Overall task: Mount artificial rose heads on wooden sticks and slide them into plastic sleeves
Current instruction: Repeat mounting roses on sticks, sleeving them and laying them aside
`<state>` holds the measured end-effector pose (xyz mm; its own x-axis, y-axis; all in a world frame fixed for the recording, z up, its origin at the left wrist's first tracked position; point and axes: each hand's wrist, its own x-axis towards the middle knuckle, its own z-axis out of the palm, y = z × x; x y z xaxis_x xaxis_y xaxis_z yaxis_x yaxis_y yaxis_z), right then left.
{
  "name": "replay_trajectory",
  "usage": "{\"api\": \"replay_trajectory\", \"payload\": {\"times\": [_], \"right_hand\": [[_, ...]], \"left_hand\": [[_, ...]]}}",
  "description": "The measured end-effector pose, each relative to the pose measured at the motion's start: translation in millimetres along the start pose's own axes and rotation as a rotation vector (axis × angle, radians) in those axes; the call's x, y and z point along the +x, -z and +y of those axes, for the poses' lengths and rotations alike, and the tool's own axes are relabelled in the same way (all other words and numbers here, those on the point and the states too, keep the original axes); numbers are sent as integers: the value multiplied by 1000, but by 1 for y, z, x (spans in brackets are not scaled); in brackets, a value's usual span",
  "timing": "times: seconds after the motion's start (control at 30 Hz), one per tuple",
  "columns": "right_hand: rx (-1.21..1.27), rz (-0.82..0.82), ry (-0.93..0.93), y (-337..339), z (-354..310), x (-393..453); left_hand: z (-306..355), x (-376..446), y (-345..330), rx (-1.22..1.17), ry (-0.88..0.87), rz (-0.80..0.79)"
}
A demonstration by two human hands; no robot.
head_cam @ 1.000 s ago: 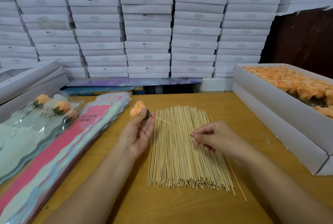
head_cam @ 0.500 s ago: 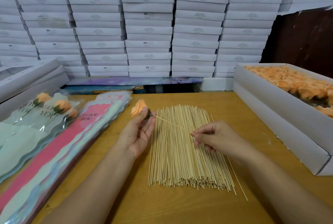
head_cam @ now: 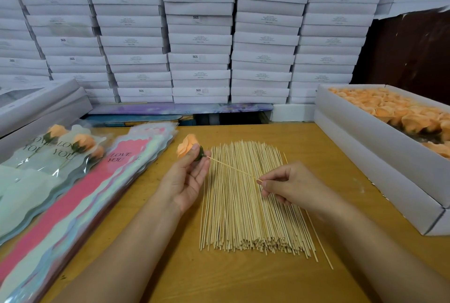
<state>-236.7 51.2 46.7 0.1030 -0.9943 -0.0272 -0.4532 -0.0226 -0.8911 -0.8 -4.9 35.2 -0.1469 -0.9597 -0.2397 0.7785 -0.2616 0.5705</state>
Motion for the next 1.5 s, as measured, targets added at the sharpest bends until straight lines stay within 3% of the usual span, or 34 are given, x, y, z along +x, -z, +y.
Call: {"api": "replay_trajectory", "payload": {"times": [0.67, 1.0, 1.5], "right_hand": [[-103, 59, 50, -11, 0, 1], [-336, 312, 105, -12, 4, 1], [-465, 324, 228, -16, 1, -5]], "left_hand": [[-4, 0, 2, 40, 4, 0], [1, -2, -2, 18, -45, 33], [-1, -3, 0, 26, -47, 16]]}}
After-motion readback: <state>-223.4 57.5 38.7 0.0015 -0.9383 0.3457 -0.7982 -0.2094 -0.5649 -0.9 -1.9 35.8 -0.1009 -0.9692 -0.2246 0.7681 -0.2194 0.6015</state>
